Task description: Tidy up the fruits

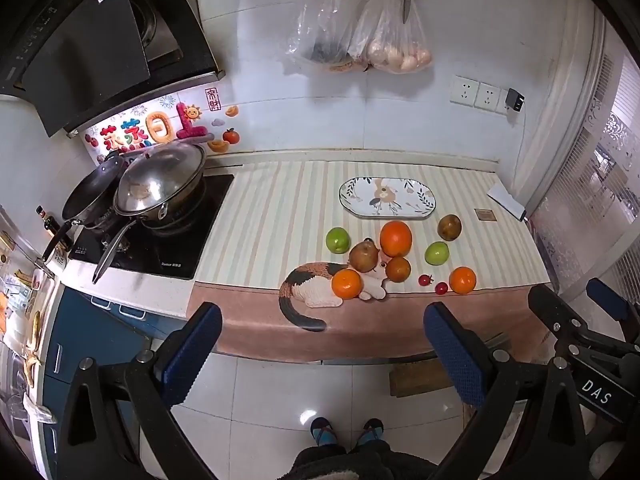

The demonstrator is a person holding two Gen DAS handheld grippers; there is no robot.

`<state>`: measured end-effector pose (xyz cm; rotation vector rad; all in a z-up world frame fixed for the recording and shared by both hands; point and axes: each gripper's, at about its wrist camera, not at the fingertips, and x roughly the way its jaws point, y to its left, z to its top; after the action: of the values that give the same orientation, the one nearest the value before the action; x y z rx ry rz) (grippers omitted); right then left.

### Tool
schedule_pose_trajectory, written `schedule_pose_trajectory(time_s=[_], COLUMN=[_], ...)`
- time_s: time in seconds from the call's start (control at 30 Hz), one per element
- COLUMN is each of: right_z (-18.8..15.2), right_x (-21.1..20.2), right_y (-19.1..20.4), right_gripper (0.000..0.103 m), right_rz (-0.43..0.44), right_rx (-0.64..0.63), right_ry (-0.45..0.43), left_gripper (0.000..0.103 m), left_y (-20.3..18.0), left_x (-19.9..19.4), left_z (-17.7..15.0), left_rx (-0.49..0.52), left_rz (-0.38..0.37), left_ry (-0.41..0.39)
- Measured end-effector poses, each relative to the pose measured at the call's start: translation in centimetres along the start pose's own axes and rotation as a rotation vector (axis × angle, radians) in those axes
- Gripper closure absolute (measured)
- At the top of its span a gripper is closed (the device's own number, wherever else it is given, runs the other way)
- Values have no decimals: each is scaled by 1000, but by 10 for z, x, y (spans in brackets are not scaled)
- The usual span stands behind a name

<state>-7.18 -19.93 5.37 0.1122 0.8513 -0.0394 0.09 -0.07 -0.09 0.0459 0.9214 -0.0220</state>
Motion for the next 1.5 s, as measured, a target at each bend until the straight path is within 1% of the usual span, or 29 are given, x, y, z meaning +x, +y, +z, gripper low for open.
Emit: schedule_pose_trajectory(time_s=[0.63,0.73,0.8,1.03,1.17,1.5], right_z=[4,3,4,1,2,0], right_x=[-4,-7,-7,-8,-8,-6], right_y=[3,4,-3,-4,-6,-4], right_gripper=[0,0,0,0,0,0], right_rz=[-1,-4,1,2,7,6], right_rx=[2,0,0,-2,-3,4], right_ry=[-8,-13,-15,-17,-14,-22], left_gripper=[0,0,0,0,0,0], left_y=[0,5,6,6,-2,-1], left_x=[0,-2,-2,-2,-8,-9], left_z=[0,3,3,2,5,3], left_rx=[-6,-5,-5,-9,-6,-5], left_rz=[-5,-4,-6,-3,0,-4], left_ry=[-13,-12,-11,-16,-18,-20])
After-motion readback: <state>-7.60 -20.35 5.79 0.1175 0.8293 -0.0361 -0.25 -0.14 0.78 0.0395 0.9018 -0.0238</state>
